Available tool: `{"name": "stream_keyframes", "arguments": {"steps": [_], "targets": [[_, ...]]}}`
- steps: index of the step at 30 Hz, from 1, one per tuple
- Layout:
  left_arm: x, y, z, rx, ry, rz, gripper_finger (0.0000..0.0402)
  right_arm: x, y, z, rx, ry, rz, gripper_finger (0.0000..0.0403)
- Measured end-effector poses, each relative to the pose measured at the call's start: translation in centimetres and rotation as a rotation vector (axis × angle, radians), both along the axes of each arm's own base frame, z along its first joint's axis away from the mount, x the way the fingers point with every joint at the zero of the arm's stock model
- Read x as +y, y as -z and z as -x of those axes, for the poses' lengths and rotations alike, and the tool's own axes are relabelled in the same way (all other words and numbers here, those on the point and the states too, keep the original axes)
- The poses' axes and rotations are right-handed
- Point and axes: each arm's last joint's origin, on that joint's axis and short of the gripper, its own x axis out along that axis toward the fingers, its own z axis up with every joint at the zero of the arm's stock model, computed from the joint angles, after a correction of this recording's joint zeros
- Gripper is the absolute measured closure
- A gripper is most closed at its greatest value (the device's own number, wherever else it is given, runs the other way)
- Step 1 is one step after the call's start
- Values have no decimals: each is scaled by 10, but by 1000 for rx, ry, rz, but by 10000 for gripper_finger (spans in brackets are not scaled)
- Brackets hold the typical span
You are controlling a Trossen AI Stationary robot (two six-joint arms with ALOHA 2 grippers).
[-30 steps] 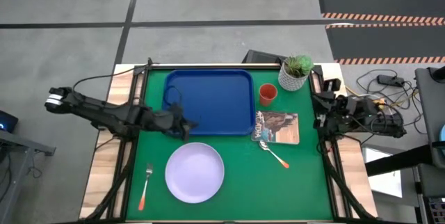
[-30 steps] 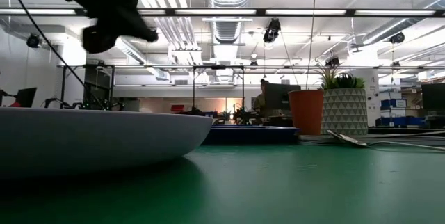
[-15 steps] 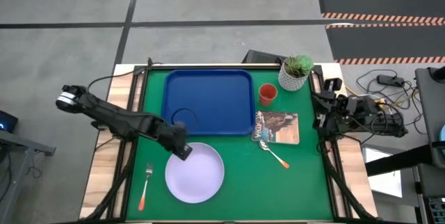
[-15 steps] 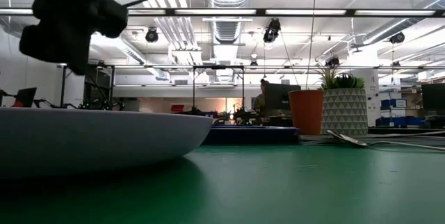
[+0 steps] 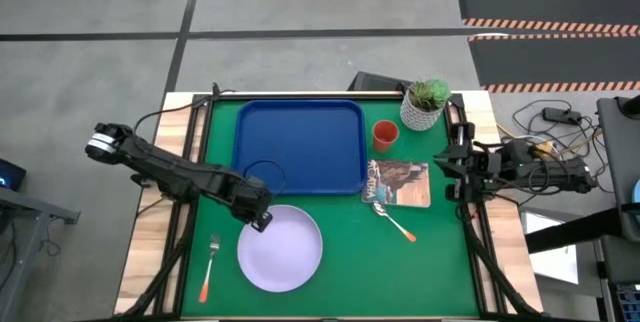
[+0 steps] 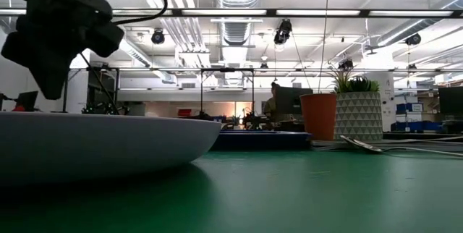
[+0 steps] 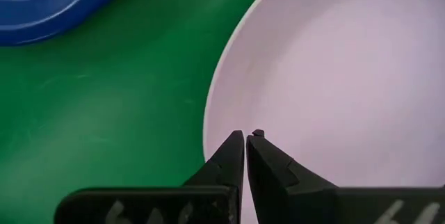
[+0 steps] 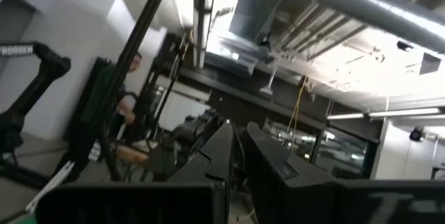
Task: Pick and place plate/cup/fork/spoon on tray
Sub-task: Put the white plate on the blue serving tray
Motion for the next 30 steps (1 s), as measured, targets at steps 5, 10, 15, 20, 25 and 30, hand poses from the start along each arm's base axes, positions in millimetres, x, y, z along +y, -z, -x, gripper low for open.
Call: {"name": "stream_keyframes", "arguments": {"steps": [5, 10, 15, 20, 25, 30], "targets": [[2, -4, 2, -44, 17, -62, 401, 0, 3, -6, 41, -4, -7, 376], [3, -4, 2, -61, 84, -92, 401, 0, 4, -7, 50, -23, -46, 376], [3, -3, 2, -61, 103, -97, 401, 0, 4, -7, 58, -39, -81, 376], [3, 0, 3, -53, 104, -98, 401, 0, 4, -7, 62, -48, -99, 376], [3, 3, 5, -33, 84, -75, 401, 0, 4, -7, 67, -50, -103, 376], [3, 9, 8, -7, 91, -54, 401, 0, 4, -7, 67, -49, -100, 376]]}}
